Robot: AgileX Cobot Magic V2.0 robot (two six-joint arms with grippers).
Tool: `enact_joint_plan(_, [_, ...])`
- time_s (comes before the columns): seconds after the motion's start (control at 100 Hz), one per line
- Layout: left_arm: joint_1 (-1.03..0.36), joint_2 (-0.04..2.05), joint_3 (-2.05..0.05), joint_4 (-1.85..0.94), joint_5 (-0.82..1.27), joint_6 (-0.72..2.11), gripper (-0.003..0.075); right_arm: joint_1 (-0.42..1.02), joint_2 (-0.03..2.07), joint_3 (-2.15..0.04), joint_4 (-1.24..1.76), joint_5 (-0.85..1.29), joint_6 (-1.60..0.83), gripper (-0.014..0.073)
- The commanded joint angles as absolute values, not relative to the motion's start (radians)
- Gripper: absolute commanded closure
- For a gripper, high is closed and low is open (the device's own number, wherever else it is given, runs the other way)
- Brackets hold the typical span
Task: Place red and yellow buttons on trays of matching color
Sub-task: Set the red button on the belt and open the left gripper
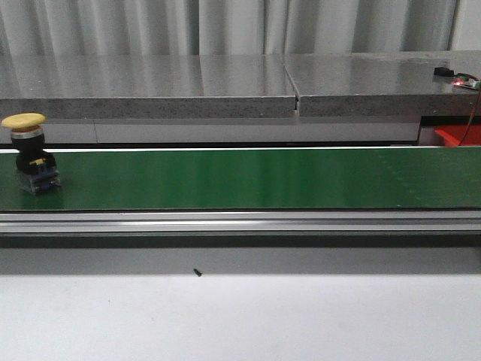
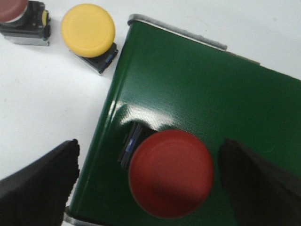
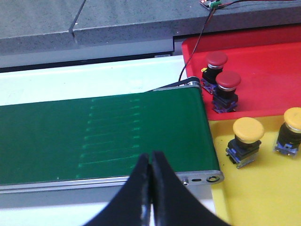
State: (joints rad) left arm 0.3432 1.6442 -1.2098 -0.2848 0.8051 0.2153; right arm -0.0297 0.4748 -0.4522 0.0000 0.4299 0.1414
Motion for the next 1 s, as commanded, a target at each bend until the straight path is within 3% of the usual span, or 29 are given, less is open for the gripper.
enact_joint_plan(0.0, [0.336,1.573,-1.243,-0.374,0.78,0.267,0.0091,-0.03,0.476,-0.477,-0.012,0.351,0.141,0.0661])
enact_joint_plan(0.18, [0.336,1.488,-1.243,-0.475,0.796,0.361,0.0097,-0.03,0.476,-0.477,-0.012,0.351,0.141,0.0661])
enact_joint_plan(0.27, [0.331,1.436,-1.23,-0.471,0.801,0.361,0.016,-0.03,0.476,-0.477,-0.012,0.351,0.141,0.0661])
enact_joint_plan(0.37, [0.305,1.367,-1.204,-0.452,0.801,0.361,0.0311,-0.03,0.476,-0.477,-0.012,0.351,0.141,0.0661])
enact_joint_plan(0.56, [0.219,1.253,-1.137,-0.417,0.797,0.361,0.0737,-0.03,0.476,-0.477,-0.012,0.351,0.141,0.0661])
enact_joint_plan(0.99, [0.089,1.025,-0.973,-0.413,0.792,0.361,0.0739,-0.03,0.476,-0.477,-0.012,0.351,0.141,0.0661])
